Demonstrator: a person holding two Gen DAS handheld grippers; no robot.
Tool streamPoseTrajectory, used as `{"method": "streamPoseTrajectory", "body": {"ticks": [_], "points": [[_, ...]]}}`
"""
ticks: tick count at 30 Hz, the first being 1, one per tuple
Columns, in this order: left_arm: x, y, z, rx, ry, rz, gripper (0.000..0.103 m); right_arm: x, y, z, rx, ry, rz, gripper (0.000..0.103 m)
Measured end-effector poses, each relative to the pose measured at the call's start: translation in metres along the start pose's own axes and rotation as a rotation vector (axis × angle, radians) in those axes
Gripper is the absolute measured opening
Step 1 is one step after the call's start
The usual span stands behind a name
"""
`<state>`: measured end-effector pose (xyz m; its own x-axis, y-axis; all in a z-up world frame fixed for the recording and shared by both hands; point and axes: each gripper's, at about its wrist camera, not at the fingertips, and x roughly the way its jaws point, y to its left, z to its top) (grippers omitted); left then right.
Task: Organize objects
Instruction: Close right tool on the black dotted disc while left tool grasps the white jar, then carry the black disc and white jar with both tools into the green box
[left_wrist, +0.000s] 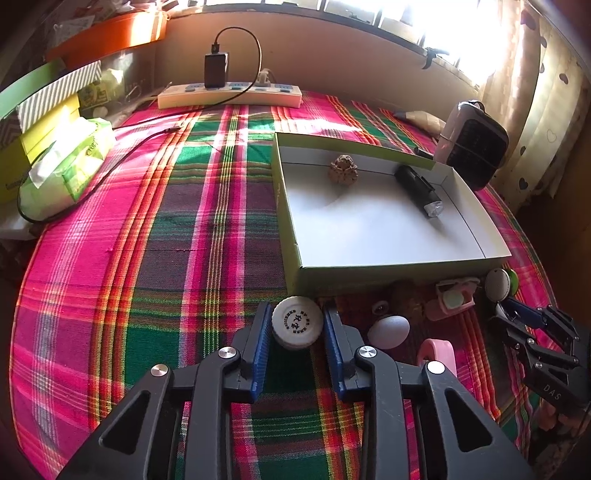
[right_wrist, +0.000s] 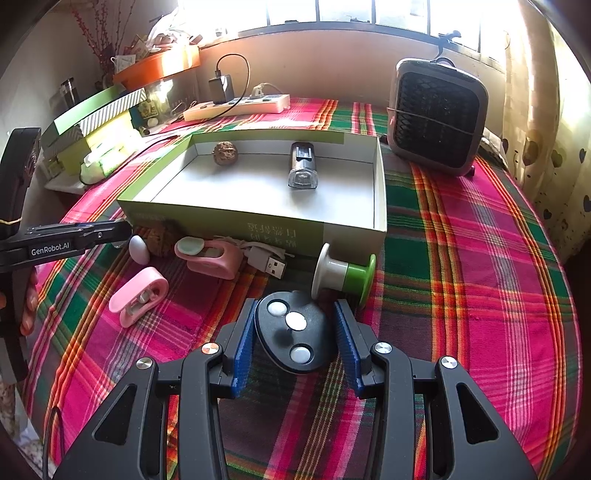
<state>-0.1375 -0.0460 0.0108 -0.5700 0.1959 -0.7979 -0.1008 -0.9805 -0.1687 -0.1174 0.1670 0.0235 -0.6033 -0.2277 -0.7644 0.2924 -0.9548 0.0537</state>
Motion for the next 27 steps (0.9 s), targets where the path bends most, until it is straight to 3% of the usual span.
{"method": "streamPoseTrajectory", "body": {"ticks": [27], "points": [[-0.032, -0.015, 0.007, 0.045, -0.064, -0.034, 0.026, -0.023, 0.002, 0.011, -0.007, -0.060, 0.045, 0.042]]}}
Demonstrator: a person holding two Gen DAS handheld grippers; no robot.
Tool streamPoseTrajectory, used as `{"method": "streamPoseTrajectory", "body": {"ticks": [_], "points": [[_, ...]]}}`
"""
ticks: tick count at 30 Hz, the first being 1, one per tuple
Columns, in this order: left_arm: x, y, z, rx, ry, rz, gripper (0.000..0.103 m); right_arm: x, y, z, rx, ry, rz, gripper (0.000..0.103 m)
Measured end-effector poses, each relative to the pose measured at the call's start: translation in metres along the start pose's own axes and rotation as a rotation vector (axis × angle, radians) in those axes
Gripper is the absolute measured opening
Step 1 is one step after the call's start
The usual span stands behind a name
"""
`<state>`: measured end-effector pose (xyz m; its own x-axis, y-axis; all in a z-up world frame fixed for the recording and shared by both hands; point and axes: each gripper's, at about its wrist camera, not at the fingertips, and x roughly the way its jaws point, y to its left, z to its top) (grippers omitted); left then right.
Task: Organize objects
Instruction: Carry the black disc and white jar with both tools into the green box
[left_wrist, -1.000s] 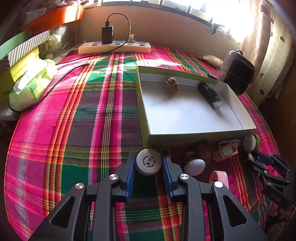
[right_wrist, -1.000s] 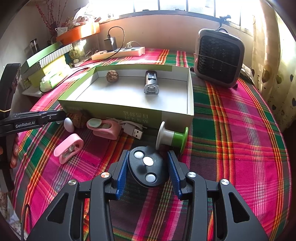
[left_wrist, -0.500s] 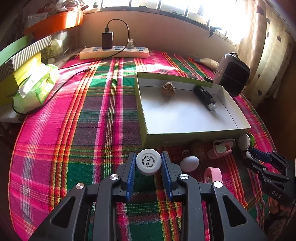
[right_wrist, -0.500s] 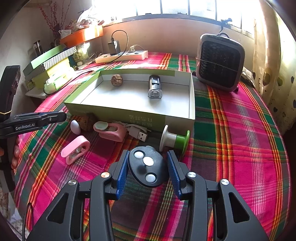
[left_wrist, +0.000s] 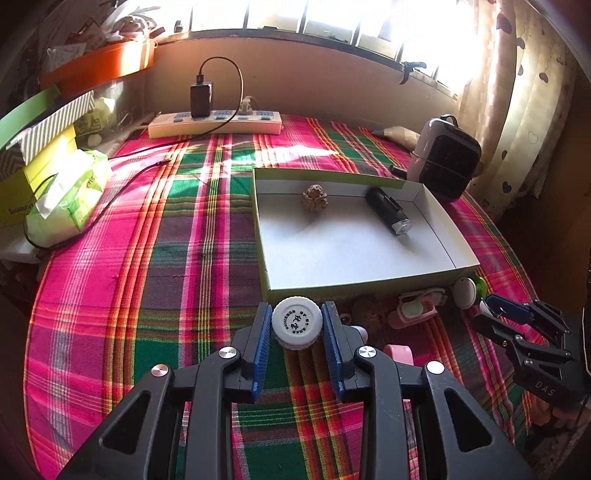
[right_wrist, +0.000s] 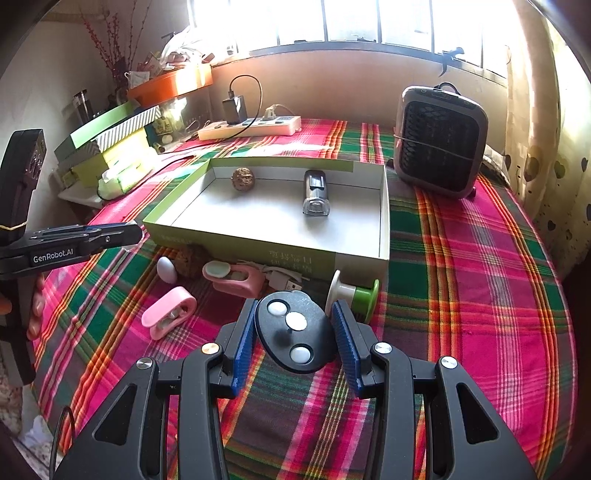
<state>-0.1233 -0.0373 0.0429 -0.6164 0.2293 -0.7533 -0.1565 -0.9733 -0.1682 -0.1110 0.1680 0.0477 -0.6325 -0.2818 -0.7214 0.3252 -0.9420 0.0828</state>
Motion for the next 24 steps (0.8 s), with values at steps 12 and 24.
{"method": "streamPoseTrajectory", "body": {"ticks": [12, 24], "points": [[0.012, -0.015, 0.027, 0.051, -0.015, -0.040, 0.026, -0.003, -0.001, 0.029, -0.022, -0.048, -0.009, 0.042], [0.045, -0.021, 0.054, 0.075, 0.009, -0.056, 0.026, 0.031, -0.018, 0.074, -0.022, -0.047, -0.047, 0.042]]}}
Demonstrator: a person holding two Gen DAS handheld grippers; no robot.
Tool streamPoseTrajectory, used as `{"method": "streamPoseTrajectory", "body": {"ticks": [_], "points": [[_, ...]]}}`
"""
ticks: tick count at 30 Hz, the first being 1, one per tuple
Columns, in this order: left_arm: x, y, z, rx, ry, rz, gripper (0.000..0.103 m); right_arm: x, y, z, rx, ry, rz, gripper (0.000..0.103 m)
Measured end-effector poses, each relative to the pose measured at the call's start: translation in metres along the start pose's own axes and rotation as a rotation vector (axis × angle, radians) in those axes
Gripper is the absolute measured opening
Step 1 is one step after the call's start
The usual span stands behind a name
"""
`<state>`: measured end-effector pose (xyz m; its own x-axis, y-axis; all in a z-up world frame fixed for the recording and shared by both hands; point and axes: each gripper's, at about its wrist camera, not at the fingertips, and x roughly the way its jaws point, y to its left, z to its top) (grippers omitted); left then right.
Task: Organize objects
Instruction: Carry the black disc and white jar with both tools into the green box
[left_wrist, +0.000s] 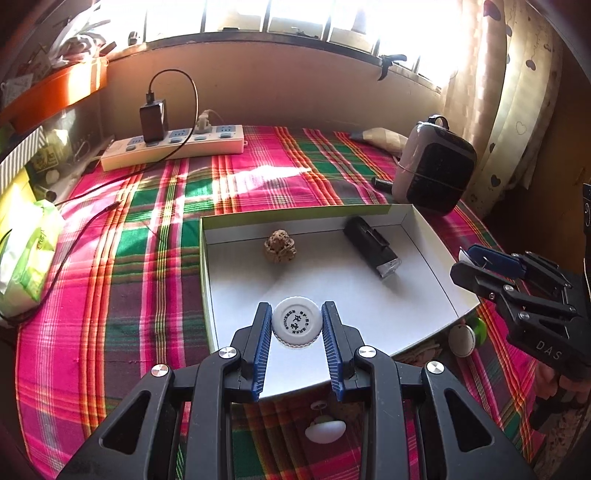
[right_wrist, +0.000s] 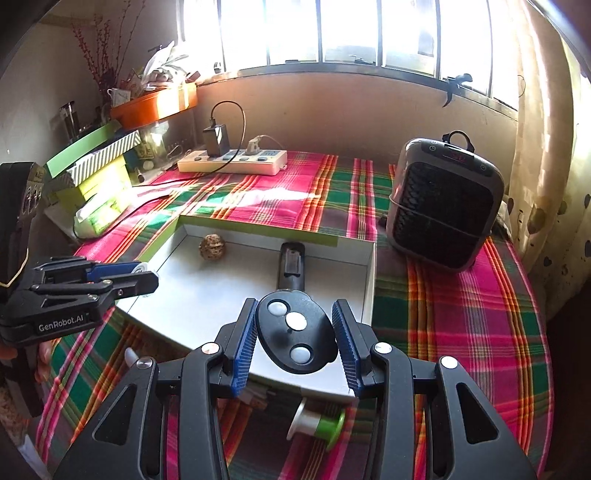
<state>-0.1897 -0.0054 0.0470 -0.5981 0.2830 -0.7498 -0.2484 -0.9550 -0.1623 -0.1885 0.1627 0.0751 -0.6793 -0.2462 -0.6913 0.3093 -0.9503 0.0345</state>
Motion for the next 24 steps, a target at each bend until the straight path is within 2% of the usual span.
{"method": "streamPoseTrajectory", "body": {"ticks": [12, 24], "points": [[0.031, 0.010, 0.016, -0.018, 0.032, 0.004, 0.026, 0.053, -0.024, 0.028, 0.032, 0.055, -0.032, 0.042], [0.053, 0.016, 0.026, -0.025, 0.060, 0.011, 0.026, 0.086, -0.028, 0.037, 0.033, 0.113, -0.036, 0.042]]}}
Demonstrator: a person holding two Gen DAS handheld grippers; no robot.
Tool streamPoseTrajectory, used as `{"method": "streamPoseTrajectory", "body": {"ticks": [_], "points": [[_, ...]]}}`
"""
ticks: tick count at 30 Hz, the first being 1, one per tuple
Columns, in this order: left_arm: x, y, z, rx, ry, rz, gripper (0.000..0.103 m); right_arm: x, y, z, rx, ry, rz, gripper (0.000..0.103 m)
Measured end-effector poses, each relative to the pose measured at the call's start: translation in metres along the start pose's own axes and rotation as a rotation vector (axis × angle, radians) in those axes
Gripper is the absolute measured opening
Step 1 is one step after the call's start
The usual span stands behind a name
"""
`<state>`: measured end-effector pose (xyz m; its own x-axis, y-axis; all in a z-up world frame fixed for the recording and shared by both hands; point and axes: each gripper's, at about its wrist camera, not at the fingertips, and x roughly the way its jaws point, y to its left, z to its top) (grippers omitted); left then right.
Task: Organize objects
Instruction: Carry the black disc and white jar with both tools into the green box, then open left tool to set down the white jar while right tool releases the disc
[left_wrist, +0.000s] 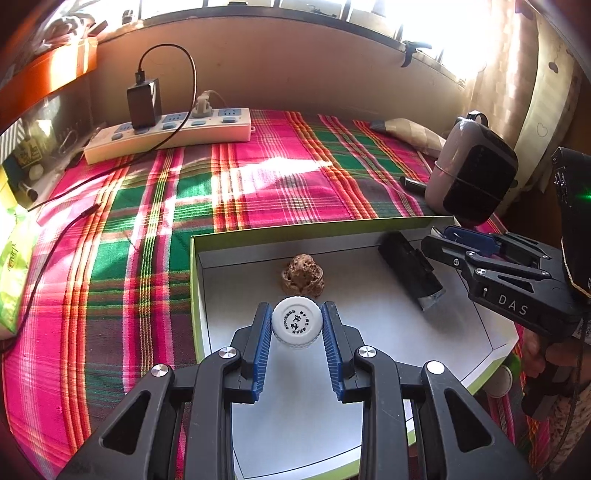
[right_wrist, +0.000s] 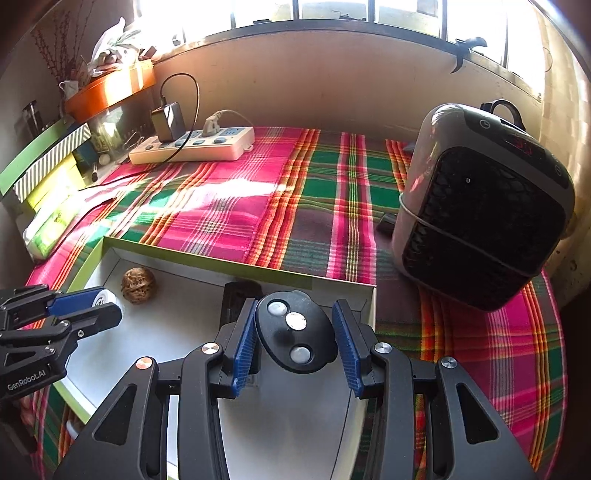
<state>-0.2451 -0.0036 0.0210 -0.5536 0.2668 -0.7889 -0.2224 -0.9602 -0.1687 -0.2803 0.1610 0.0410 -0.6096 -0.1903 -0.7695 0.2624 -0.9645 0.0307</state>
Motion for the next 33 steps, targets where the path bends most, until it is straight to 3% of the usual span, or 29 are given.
{"method": "streamPoseTrajectory", "body": {"ticks": [12, 33], "points": [[0.008, -0.005, 0.001, 0.016, 0.018, 0.004, 0.026, 0.009, -0.001, 0.003, 0.004, 0.047, -0.007, 0.042], [0.010, -0.008, 0.001, 0.028, 0.028, 0.015, 0.028, 0.013, 0.002, 0.005, 0.006, 0.056, -0.026, 0.042]]}}
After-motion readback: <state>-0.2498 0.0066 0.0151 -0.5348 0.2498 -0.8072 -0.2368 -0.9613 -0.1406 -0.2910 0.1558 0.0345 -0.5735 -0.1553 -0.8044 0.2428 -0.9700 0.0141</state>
